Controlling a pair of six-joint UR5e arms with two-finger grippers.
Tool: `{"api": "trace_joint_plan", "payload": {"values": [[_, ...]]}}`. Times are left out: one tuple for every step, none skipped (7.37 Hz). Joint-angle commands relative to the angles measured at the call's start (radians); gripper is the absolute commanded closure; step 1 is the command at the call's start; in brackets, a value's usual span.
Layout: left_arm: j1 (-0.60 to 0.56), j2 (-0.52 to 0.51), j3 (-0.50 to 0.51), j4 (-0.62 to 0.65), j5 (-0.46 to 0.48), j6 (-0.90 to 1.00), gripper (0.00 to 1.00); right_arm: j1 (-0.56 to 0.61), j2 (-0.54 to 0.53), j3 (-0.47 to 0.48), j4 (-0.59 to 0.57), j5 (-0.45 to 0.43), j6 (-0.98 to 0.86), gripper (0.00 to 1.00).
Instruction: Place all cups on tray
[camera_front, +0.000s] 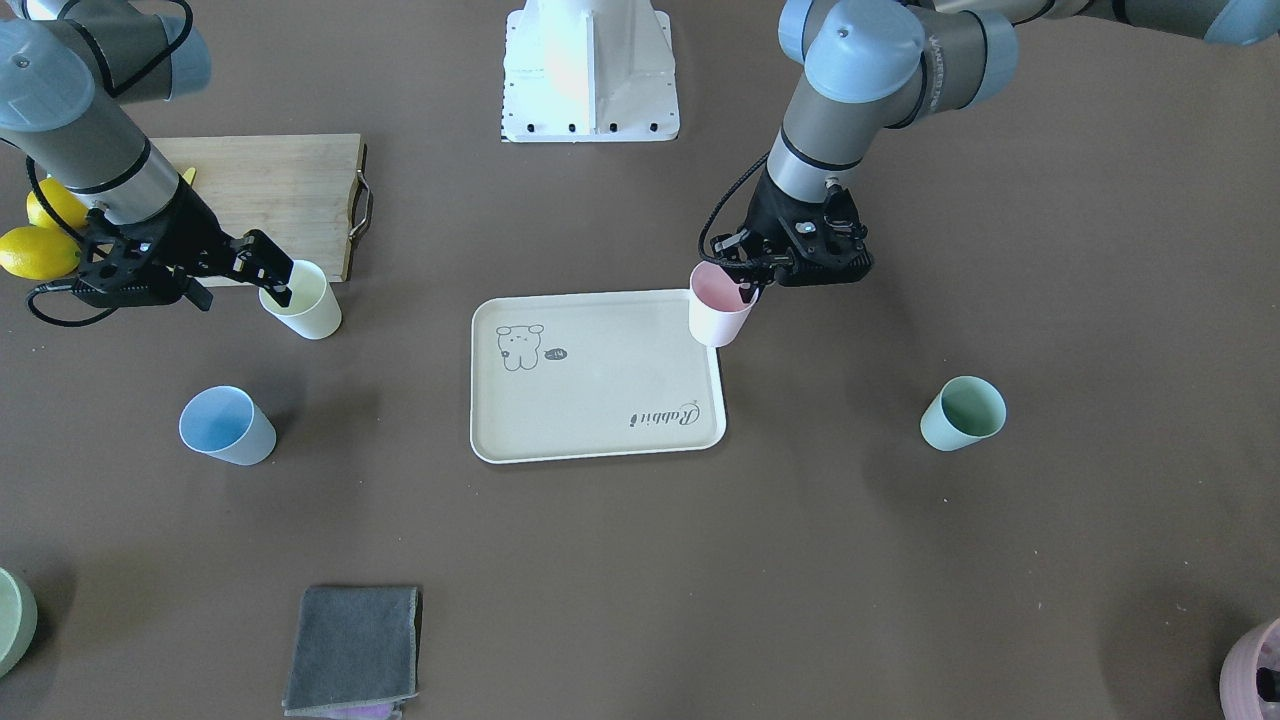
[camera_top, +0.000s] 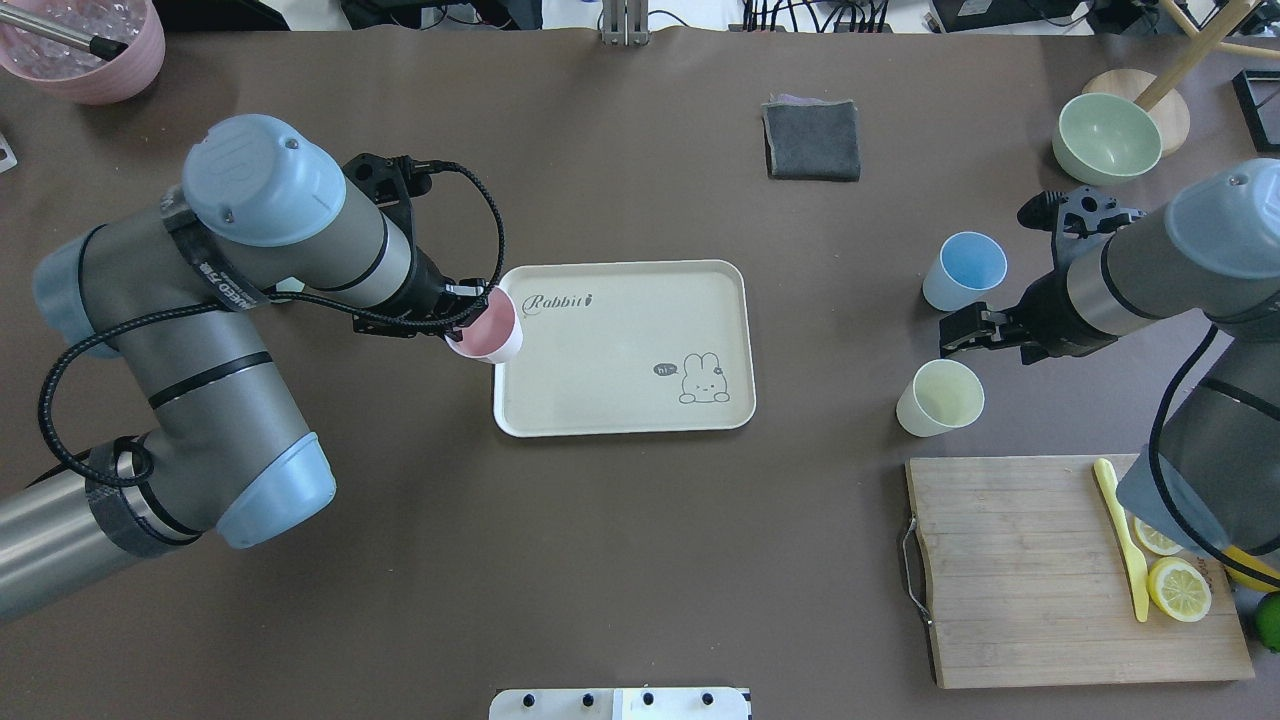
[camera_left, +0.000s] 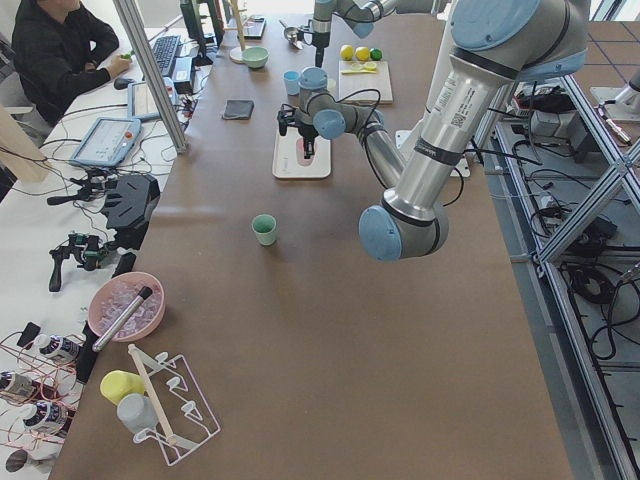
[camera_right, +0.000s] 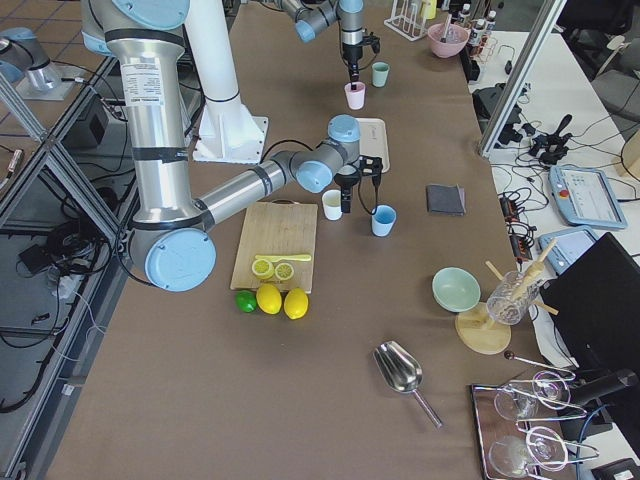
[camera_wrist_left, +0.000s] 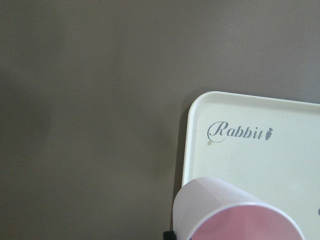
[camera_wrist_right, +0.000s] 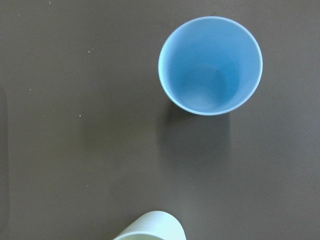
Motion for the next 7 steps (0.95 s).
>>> {"api": "trace_joint_plan", "payload": {"values": [[0.014,-0.009,0.009,0.001,0.002,-0.007,1.00,-0.050,-0.024,0.002,0.001,-0.039,0.001,0.00],[0.027,-0.015,0.020,0.000,0.037,-0.011,1.00,-0.057,-0.032,0.002,0.001,-0.039,0.001,0.00],[0.044,-0.031,0.034,0.000,0.053,-0.014,1.00,-0.062,-0.040,0.002,0.003,-0.036,0.001,0.00],[0.051,-0.035,0.034,0.000,0.053,-0.031,1.00,-0.068,-0.040,0.002,0.004,-0.037,0.005,0.00],[0.064,-0.038,0.052,-0.002,0.062,-0.033,1.00,-0.077,-0.040,0.002,0.003,-0.039,0.019,0.00],[0.086,-0.056,0.077,-0.003,0.082,-0.033,1.00,-0.080,-0.040,0.001,0.003,-0.043,0.019,0.00],[0.095,-0.070,0.100,-0.006,0.082,-0.033,1.00,-0.083,-0.040,-0.001,0.003,-0.043,0.019,0.00]]}}
